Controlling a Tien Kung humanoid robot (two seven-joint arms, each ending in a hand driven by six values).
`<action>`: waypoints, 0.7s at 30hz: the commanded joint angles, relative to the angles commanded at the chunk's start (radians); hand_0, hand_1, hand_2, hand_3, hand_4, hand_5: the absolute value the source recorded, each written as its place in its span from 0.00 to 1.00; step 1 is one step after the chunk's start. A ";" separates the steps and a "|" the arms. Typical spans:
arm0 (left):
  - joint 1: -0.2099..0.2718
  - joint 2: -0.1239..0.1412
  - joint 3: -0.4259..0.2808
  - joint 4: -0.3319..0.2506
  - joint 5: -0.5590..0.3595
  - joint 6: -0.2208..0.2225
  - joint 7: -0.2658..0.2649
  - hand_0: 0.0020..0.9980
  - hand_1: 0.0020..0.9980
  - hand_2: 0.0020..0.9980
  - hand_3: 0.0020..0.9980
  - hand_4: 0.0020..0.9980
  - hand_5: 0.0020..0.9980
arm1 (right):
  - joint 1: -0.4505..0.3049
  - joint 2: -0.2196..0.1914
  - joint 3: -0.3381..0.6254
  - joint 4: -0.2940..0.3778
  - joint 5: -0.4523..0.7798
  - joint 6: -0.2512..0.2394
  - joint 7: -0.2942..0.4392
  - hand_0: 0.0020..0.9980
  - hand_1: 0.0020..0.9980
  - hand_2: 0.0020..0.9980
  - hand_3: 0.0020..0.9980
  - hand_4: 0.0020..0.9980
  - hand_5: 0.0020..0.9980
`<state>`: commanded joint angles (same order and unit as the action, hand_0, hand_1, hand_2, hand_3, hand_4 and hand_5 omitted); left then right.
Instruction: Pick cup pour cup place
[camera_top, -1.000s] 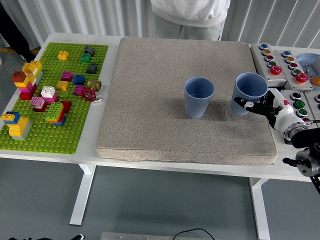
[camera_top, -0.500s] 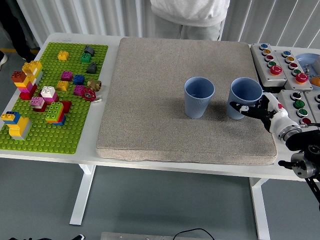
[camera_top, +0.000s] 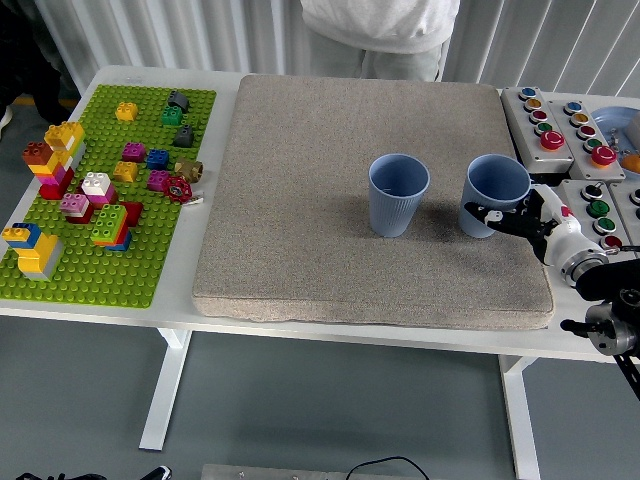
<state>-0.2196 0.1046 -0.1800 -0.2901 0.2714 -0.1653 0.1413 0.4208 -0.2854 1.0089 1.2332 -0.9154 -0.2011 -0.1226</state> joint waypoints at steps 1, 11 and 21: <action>0.000 0.000 -0.001 0.000 0.001 0.000 0.001 0.80 0.86 0.87 0.79 0.50 1.00 | 0.000 0.001 -0.001 -0.002 -0.003 -0.001 0.000 0.89 0.80 0.74 0.75 0.72 0.29; -0.001 -0.001 -0.004 0.000 0.007 -0.001 0.003 0.80 0.86 0.87 0.79 0.50 1.00 | 0.001 0.011 -0.011 -0.020 -0.033 -0.013 0.004 0.89 0.80 0.74 0.75 0.72 0.29; 0.000 -0.001 -0.004 0.000 0.005 -0.001 0.003 0.80 0.86 0.87 0.79 0.50 1.00 | 0.000 0.011 -0.013 -0.021 -0.038 0.002 0.006 0.90 0.82 0.81 0.77 0.72 0.29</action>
<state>-0.2198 0.1036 -0.1836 -0.2905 0.2765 -0.1666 0.1447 0.4207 -0.2742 0.9958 1.2121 -0.9538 -0.1996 -0.1166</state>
